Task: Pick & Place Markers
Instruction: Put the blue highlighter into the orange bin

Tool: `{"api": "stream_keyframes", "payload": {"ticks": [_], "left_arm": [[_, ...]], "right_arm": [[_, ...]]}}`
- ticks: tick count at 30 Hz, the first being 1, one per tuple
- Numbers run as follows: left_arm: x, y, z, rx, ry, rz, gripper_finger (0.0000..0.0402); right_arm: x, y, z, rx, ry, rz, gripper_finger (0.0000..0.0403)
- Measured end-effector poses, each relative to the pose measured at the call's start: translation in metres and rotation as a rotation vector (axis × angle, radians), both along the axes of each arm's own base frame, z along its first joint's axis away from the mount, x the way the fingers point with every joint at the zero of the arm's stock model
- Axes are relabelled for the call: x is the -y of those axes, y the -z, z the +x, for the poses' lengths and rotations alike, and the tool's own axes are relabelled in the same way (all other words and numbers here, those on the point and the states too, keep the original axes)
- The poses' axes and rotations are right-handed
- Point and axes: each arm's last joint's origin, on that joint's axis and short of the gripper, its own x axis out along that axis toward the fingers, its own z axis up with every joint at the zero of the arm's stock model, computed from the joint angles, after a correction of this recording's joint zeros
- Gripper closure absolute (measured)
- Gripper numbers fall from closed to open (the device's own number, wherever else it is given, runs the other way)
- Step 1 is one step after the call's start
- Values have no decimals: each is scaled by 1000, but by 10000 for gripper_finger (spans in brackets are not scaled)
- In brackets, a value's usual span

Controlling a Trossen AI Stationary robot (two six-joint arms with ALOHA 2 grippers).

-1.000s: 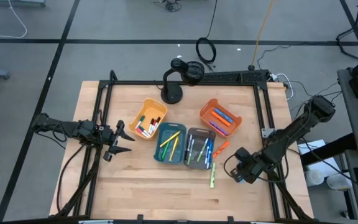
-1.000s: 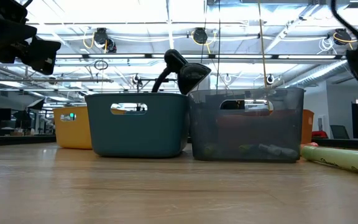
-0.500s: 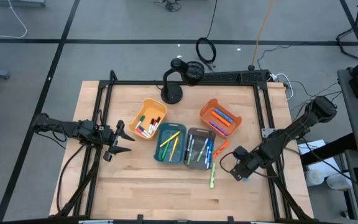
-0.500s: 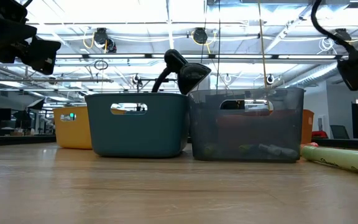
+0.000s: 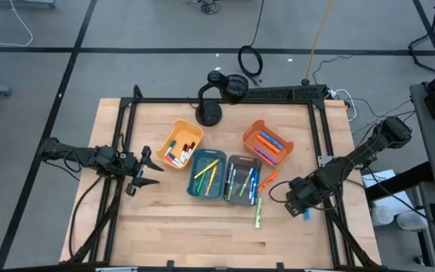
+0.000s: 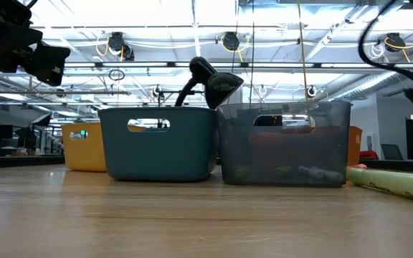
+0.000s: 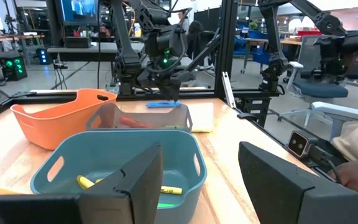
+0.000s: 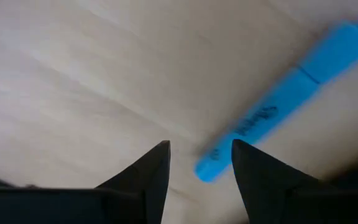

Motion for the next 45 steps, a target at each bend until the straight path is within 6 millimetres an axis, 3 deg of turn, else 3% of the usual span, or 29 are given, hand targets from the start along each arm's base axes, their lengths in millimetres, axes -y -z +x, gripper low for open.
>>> {"api": "stream_keyframes", "payload": {"ticks": [6,11,22,27,35,45], "left_arm": [[0,0,0,0,0,0,188],[0,0,0,1,0,0,188],[0,0,0,0,0,0,188],[0,0,0,1,0,0,188],[0,0,0,2,-1,0,188],[0,0,0,-1,0,0,188]], "right_arm": [[6,1,-13,-169,26,-32,243],[11,4,-15,-166,92,-156,243],[18,41,-41,-274,126,-154,243],[14,34,-36,-246,97,-117,243],[-1,10,-28,-356,124,144,243],[-12,16,-40,-433,135,41,243]]}}
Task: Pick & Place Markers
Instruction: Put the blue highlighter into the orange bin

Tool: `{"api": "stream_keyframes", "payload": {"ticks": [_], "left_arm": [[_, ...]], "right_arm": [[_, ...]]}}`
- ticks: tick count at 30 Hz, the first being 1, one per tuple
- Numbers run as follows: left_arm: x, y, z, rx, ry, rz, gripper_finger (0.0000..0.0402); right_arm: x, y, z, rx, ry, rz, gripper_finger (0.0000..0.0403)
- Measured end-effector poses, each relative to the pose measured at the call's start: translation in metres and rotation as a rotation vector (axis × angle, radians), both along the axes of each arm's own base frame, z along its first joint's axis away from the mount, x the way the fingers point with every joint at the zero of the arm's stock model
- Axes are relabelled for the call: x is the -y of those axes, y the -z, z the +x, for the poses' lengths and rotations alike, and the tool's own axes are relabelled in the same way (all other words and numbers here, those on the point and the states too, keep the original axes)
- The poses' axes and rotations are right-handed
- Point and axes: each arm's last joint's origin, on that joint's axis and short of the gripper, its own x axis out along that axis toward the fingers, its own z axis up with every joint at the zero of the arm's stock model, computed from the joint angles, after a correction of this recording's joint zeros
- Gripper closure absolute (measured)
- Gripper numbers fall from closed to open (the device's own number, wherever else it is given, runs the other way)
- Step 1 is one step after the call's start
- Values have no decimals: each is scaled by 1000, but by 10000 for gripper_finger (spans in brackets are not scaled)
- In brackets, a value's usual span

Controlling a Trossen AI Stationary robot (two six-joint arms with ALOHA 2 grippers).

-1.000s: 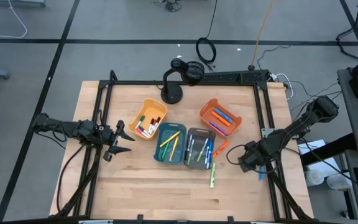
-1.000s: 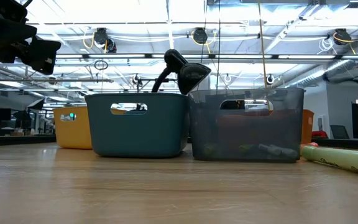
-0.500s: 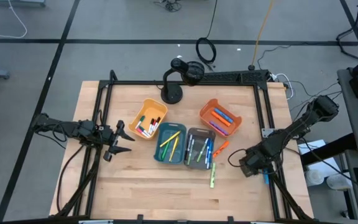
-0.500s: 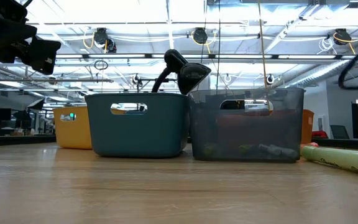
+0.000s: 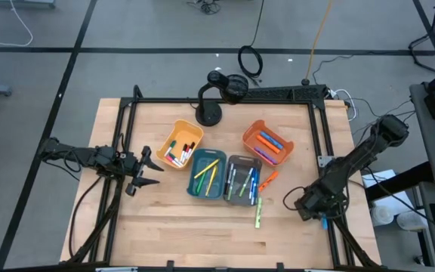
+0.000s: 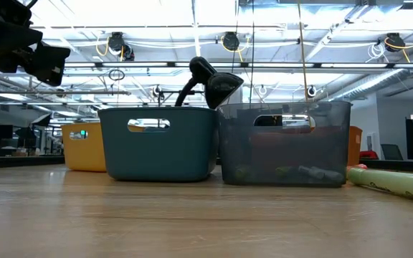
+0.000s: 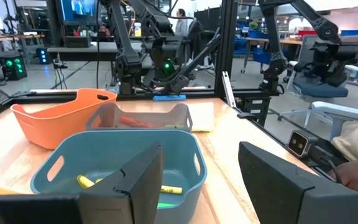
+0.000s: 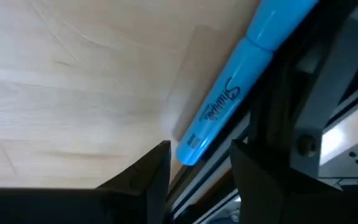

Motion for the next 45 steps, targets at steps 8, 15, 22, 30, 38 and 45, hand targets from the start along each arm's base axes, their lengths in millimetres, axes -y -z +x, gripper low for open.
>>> {"api": "stream_keyframes", "payload": {"ticks": [8,15,22,30,38,45], "left_arm": [[0,0,0,1,0,0,188],[0,0,0,1,0,0,188],[0,0,0,1,0,0,188],[0,0,0,1,0,0,188],[0,0,0,1,0,0,188],[0,0,0,1,0,0,188]], "right_arm": [[2,22,-4,46,-17,-82,243],[4,25,-5,69,-40,-124,243],[8,30,-3,164,-67,-195,243],[16,43,-12,185,-63,-255,277],[14,44,-9,237,-93,-230,349],[-3,40,11,521,-144,-84,358]]}}
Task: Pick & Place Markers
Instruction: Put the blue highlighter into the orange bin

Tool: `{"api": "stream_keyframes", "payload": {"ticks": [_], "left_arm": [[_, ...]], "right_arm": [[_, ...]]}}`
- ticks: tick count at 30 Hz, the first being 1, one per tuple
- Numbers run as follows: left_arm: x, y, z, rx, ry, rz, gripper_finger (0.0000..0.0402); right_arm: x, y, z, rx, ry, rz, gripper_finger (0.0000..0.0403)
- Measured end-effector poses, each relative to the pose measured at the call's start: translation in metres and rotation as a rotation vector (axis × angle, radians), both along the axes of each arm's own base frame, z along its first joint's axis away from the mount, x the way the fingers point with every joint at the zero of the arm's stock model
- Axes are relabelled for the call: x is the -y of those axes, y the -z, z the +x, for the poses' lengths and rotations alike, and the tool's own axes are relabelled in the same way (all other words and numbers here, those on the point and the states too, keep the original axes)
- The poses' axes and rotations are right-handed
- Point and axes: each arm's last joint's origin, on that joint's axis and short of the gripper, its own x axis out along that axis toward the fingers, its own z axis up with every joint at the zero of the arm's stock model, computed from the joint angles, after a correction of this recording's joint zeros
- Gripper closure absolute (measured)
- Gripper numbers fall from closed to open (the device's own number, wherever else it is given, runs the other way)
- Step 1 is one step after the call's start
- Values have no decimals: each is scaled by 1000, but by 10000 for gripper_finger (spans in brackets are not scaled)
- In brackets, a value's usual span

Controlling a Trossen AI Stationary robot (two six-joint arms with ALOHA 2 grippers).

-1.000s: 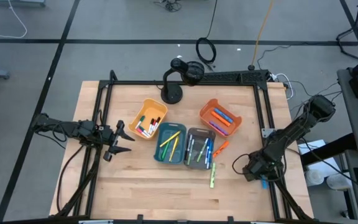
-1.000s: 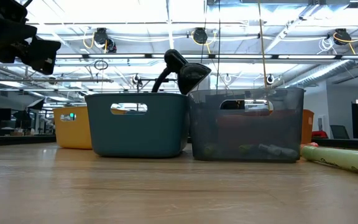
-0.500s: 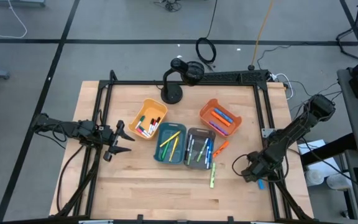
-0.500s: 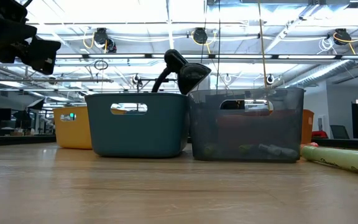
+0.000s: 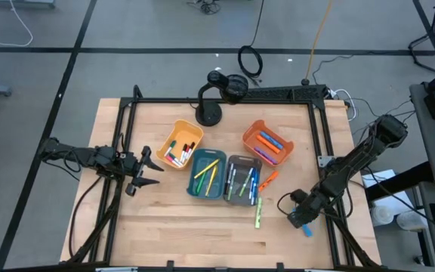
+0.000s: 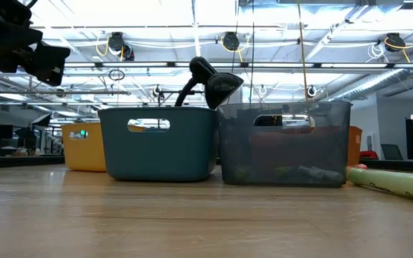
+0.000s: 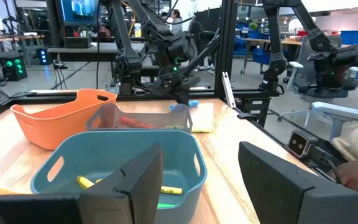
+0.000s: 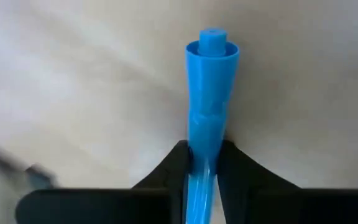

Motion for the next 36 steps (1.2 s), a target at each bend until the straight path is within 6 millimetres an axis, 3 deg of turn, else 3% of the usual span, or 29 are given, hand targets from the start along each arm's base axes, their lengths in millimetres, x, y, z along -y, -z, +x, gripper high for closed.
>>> {"api": "stream_keyframes", "payload": {"ticks": [5,14,20,25,30,36], "left_arm": [[0,0,0,0,0,0,188],[0,0,0,-3,0,1,188],[0,0,0,-2,0,0,188],[0,1,0,-6,1,1,188],[0,0,0,-5,0,1,188],[0,0,0,-5,0,1,188]], "right_arm": [[-15,-9,16,258,-142,138,353],[-30,-42,47,919,-263,125,357],[-26,-77,66,1410,-382,7,357],[-4,-99,83,1718,-431,-276,357],[29,-114,106,1668,-482,-550,357],[80,-145,132,1261,-405,-855,356]]}}
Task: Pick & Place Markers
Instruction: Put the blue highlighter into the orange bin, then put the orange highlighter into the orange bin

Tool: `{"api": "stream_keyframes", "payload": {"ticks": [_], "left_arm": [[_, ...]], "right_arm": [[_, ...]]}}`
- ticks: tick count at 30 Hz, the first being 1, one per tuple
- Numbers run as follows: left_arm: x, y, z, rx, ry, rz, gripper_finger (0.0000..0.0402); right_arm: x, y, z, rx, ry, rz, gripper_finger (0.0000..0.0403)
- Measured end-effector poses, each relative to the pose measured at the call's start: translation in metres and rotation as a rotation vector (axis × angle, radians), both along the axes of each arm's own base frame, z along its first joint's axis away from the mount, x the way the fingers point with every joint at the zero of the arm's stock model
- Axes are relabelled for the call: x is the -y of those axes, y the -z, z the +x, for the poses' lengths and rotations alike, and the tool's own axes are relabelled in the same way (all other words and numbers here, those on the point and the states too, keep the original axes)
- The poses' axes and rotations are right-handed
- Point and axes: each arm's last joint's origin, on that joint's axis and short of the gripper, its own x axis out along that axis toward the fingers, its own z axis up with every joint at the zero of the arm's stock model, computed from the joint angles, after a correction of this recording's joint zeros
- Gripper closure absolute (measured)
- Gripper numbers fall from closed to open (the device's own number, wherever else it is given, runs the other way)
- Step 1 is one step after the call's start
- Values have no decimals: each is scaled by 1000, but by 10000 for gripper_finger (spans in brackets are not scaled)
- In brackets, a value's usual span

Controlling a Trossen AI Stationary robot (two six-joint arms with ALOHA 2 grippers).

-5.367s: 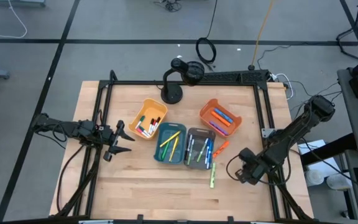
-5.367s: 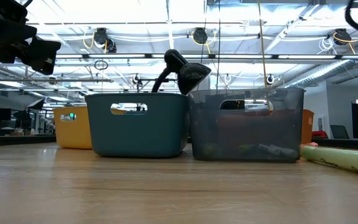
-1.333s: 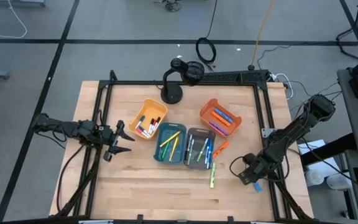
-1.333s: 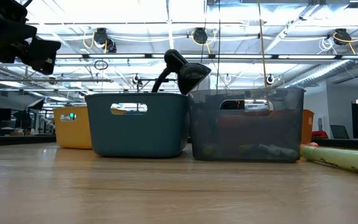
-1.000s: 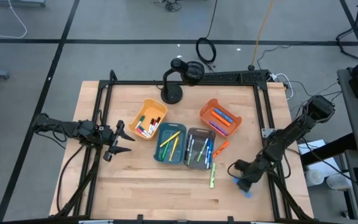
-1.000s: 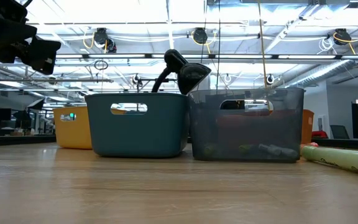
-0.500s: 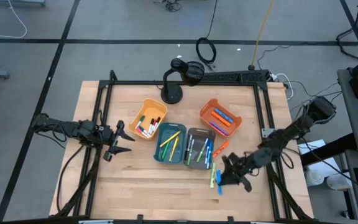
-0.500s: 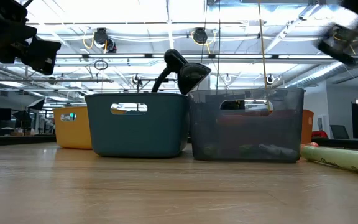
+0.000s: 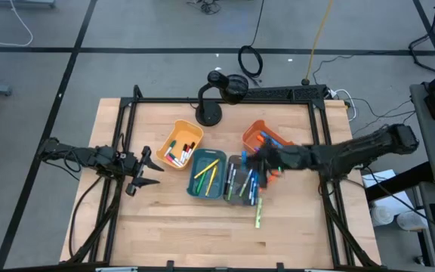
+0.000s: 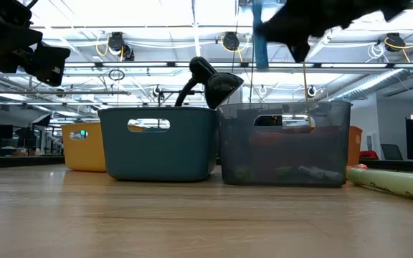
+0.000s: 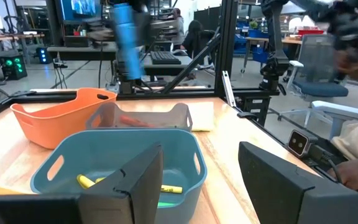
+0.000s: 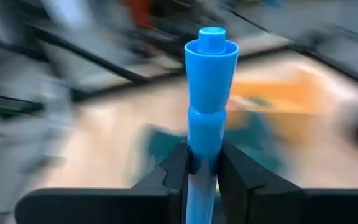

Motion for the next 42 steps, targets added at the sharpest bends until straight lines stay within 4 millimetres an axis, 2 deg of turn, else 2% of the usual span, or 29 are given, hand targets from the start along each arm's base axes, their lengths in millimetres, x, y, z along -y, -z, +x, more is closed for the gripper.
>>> {"api": "stream_keyframes", "payload": {"ticks": [3,7,10,14,23,27,37,42], "left_arm": [[0,0,0,0,0,0,188],[0,0,0,1,0,0,188],[0,0,0,1,0,0,188],[0,0,0,1,0,0,188],[0,0,0,2,0,-1,188],[0,0,0,2,0,-1,188],[0,0,0,3,0,-1,188],[0,0,0,2,0,-1,188]], "right_arm": [[28,-15,0,-241,231,-29,356],[63,-30,-14,-482,465,-3,355],[81,-29,-24,-569,540,64,354],[95,-17,-29,-635,490,139,354],[106,25,-40,-716,483,188,351],[107,31,-38,-657,461,204,325],[104,26,-34,-590,360,247,237],[92,16,-34,-528,117,217,229]]}}
